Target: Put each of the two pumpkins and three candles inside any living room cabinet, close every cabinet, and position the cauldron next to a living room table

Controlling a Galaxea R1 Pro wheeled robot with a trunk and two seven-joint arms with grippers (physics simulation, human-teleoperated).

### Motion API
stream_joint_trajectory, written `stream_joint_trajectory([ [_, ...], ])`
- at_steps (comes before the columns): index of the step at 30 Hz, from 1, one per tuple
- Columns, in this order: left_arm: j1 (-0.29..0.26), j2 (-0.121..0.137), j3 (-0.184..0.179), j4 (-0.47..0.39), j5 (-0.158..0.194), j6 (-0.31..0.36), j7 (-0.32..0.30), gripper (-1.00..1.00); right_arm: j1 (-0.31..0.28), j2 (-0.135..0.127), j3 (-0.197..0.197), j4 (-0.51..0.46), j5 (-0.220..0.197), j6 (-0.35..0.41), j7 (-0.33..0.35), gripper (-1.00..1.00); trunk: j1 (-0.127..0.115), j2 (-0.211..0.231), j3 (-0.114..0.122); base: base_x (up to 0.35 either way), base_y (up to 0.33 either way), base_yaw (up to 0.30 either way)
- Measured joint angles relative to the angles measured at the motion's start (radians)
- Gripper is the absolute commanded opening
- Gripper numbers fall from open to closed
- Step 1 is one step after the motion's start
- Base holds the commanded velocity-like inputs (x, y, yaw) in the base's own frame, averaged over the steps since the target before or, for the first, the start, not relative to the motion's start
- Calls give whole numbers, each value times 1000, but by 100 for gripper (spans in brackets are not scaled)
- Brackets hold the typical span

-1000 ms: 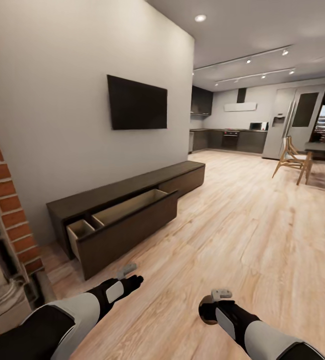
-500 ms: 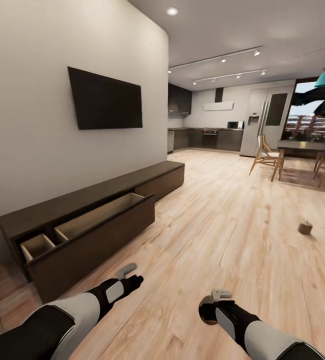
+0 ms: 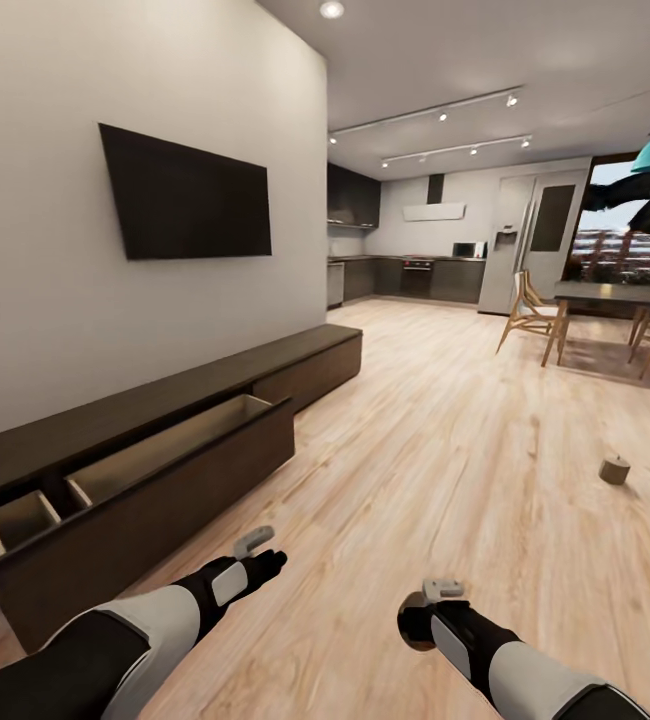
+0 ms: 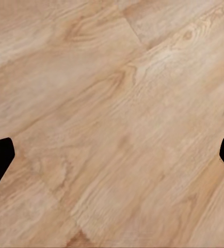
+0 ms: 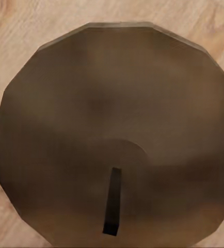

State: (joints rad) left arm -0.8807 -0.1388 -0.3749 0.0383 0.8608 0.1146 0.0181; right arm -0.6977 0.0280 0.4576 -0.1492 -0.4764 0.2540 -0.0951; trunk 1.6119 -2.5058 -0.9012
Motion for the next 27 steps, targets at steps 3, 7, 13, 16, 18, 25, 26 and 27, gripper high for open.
stream_joint_trajectory([
  [3, 0, 0, 0, 0, 0, 0, 0, 100, 0, 0, 0, 0, 1, 0, 0, -100, 0, 0, 0, 301, -199, 0],
  [7, 0, -1, 0, 0, 0, 0, 0, 100, 0, 0, 0, 0, 0, 0, 0, -100, 0, 0, 0, 301, -199, 0],
  [13, 0, -2, 0, 0, 0, 0, 0, 100, 0, 0, 0, 0, 0, 0, 1, -100, 0, 0, 0, 300, -199, 0],
  [16, 0, -2, 0, 0, 0, 0, 0, 100, 0, 0, 0, 0, 0, 0, 1, -100, 0, 0, 0, 300, -200, 0],
  [18, 0, -2, 0, 0, 0, 0, 0, 100, 0, 0, 0, 0, 0, 0, 1, -100, 0, 0, 0, 300, -200, -48],
  [25, 0, -2, 0, 0, 0, 0, 0, 100, 1, 0, -1, 0, 0, 0, 1, -100, 0, 0, 0, 300, -200, -256],
  [26, 0, -2, 0, 0, 0, 0, 0, 100, 1, 0, -1, 0, 0, 0, 1, -100, 0, 0, 0, 300, -200, -289],
  [27, 0, -2, 0, 0, 0, 0, 0, 100, 1, 0, -1, 0, 0, 0, 1, -100, 0, 0, 0, 300, -200, -290],
])
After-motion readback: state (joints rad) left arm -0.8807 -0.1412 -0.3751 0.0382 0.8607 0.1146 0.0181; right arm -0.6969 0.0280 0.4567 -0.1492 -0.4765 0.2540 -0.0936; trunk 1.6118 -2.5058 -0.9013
